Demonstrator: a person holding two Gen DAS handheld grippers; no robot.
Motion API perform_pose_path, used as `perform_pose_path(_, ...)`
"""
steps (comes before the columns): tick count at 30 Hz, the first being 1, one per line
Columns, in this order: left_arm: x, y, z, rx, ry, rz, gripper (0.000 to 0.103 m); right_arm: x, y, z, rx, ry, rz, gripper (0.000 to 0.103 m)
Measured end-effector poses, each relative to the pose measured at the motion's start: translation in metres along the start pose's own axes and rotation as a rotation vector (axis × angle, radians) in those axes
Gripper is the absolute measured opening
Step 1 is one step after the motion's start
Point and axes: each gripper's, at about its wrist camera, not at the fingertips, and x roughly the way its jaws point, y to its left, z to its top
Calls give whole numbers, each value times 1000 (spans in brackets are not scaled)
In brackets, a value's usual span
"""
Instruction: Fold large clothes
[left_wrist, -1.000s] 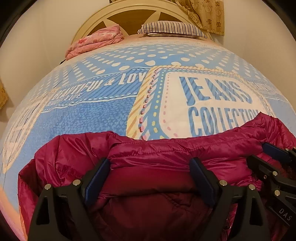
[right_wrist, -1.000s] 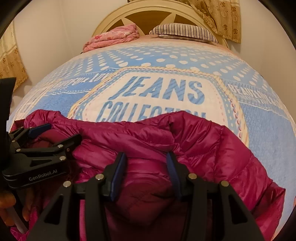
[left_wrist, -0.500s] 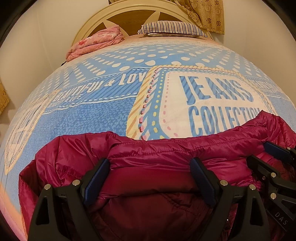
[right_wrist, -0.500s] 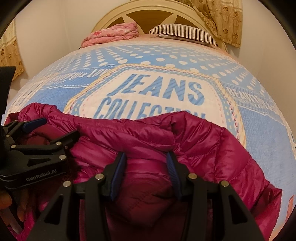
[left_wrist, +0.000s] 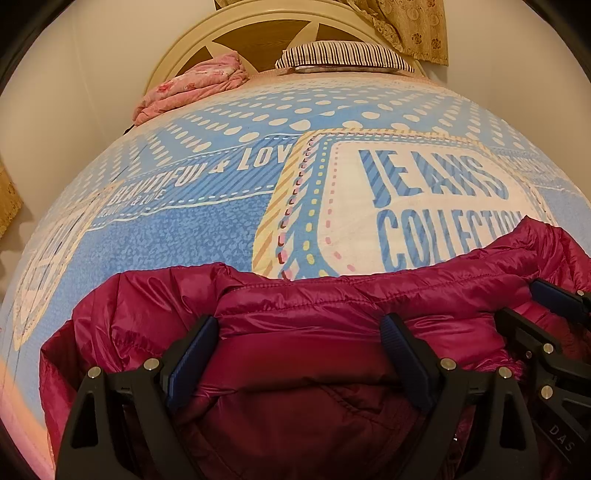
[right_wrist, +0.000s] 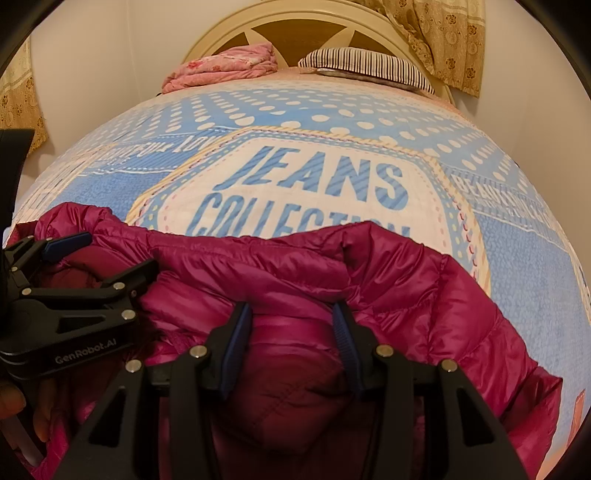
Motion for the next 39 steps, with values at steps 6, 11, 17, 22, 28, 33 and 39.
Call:
perform_pose_path(6,0,-1,0,3,-1,8,91,0,0,0,0,1,0,49)
perform_pose_path(11,0,-1,0,4,-1,9,91,1,1,0,-2,1,-3,49)
perform_pose_path(17,1,-2,0,4,-1,9,91,1,1,0,-2,1,-2,49)
perform_pose_path(22,1,-2,1,9,1,24,93,1,1,0,-4,3,-5,49)
perform_pose_path(28,-21,1,10,32,12,71,94,-1,6,6,-56,35,-33,50)
perform_pose_path(33,-89,21,-11,29,-63,-5,94,-46,-2,4,-76,-24,-37,72)
perform_pose_path(39,-145,47,-86,72,-68,7,94,-111,-27,-44,-12,-19,-2,75)
